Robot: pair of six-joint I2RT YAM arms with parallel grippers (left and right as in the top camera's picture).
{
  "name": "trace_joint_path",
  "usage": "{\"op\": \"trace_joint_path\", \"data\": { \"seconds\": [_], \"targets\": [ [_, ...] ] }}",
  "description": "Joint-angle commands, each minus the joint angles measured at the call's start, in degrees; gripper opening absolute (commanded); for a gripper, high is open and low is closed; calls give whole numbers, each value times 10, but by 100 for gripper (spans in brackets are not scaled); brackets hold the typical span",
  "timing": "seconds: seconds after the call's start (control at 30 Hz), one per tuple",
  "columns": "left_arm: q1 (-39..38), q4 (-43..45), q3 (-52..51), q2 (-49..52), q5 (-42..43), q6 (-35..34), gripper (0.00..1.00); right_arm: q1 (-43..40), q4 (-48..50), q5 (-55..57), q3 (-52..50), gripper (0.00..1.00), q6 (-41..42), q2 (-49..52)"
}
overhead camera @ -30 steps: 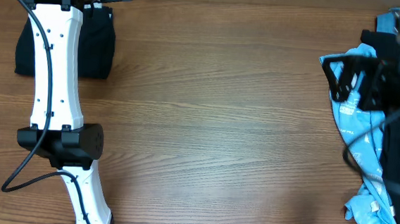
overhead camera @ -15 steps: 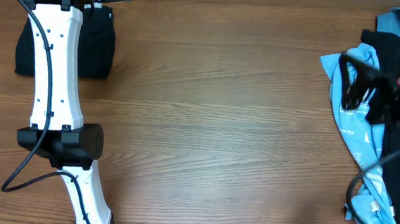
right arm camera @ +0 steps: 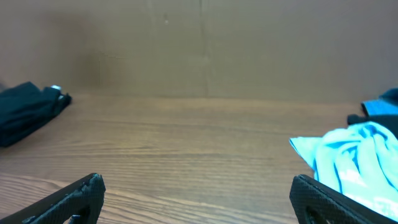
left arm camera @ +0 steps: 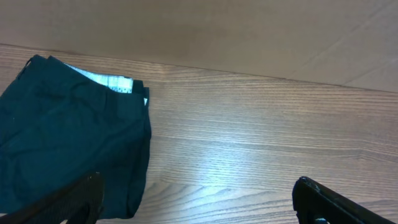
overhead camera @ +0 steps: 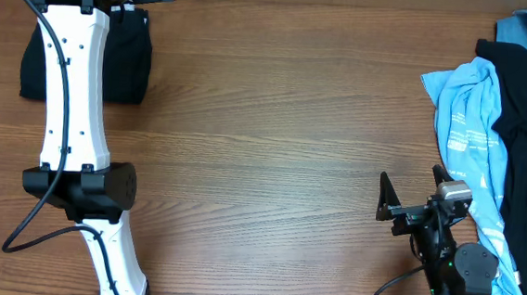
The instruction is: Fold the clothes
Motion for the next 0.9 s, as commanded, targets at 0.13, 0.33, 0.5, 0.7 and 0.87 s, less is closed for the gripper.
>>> {"op": "trace_joint_path", "data": {
  "seconds": [0.13,0.33,0.5,0.7,0.87],
  "targets": [
    [2,1,0,4,3,-3,100,-2,15,72,-73,100,1,-47],
    [2,1,0,4,3,-3,100,-2,19,57,-97,100,1,-75],
    [2,1,0,4,3,-3,100,-2,21,58,-98,100,1,-123],
    [2,1,0,4,3,-3,100,-2,21,57,-98,100,1,-123],
    [2,1,0,4,3,-4,100,-2,21,58,-98,100,1,-123]
  ]
}}
